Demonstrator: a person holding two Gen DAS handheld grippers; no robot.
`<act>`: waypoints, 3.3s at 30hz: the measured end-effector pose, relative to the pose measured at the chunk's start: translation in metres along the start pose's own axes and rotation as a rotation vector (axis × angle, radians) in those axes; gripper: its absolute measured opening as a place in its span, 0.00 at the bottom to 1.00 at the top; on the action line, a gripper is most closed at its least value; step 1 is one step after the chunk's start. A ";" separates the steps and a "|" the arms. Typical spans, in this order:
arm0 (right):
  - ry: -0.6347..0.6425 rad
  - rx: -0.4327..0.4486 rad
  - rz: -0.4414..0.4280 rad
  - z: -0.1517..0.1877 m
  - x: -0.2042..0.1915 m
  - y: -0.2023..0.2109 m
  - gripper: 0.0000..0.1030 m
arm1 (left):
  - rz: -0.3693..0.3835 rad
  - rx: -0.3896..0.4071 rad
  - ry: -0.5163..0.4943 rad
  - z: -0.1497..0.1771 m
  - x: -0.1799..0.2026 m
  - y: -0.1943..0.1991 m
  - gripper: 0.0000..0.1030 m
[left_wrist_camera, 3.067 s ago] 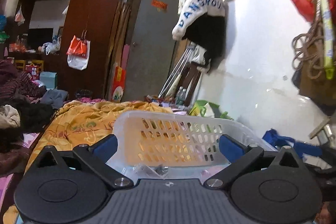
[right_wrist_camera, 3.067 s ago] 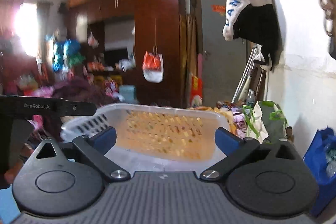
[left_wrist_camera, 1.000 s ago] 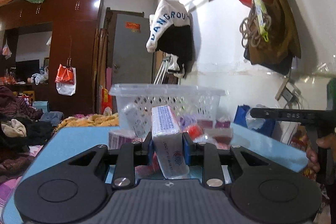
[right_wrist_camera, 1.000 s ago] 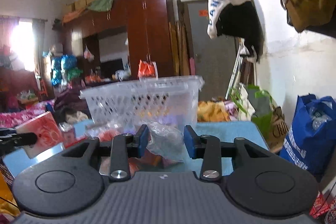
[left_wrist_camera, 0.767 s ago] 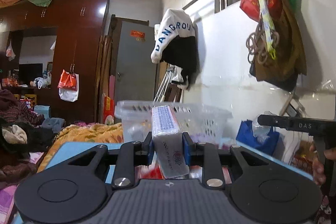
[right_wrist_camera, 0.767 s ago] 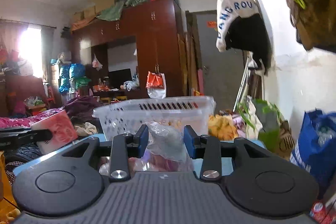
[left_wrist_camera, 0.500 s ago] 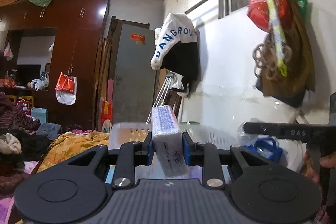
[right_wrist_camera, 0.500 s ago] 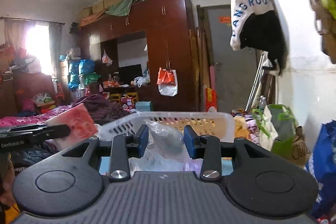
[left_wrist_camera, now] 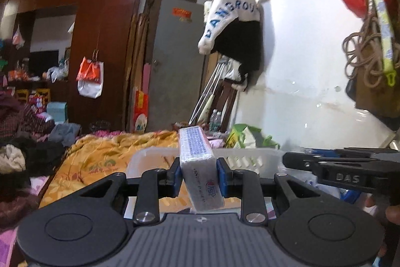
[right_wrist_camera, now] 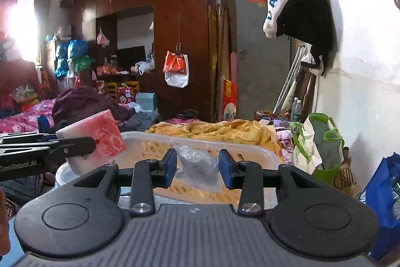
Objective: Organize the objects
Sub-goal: 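Lift both held items and release them into the white basket, then grasp the purple-and-white box with the left gripper while the right gripper grasps the wrapped roll, then carry both items over the white basket and release them inside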
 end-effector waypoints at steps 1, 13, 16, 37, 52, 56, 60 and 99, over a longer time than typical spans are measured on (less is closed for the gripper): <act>-0.005 -0.016 -0.013 0.002 0.000 -0.001 0.43 | 0.001 -0.014 0.002 0.002 -0.001 -0.005 0.40; -0.107 0.062 -0.098 0.096 -0.015 0.105 1.00 | 0.036 0.109 -0.028 0.047 -0.017 0.106 0.86; -0.103 0.056 -0.095 0.139 -0.027 0.124 1.00 | 0.022 0.122 -0.053 0.078 -0.019 0.132 0.86; 0.005 0.006 -0.080 0.177 -0.072 0.118 0.88 | -0.082 -0.095 -0.009 0.121 -0.045 0.083 0.86; 0.024 0.097 -0.119 0.155 -0.067 0.147 0.74 | -0.052 -0.128 0.031 0.126 -0.048 0.077 0.49; 0.020 0.131 -0.106 0.147 -0.058 0.153 0.74 | -0.036 -0.091 0.010 0.123 -0.042 0.082 0.49; 0.003 0.144 -0.092 0.143 -0.048 0.152 0.74 | -0.026 -0.078 0.019 0.122 -0.042 0.083 0.49; 0.022 0.087 0.015 -0.006 0.006 0.037 0.74 | 0.004 0.025 0.066 -0.029 0.003 0.014 0.49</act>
Point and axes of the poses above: each gripper's, at about its wrist camera, not at the fingertips, and y roughly against the way its jaws point, x to its right, z to its underside, the point moved 9 cm from there along -y, roughly the way its jaws point, and after that the axes turned 3 degrees about -z, right-handed, at the moved point
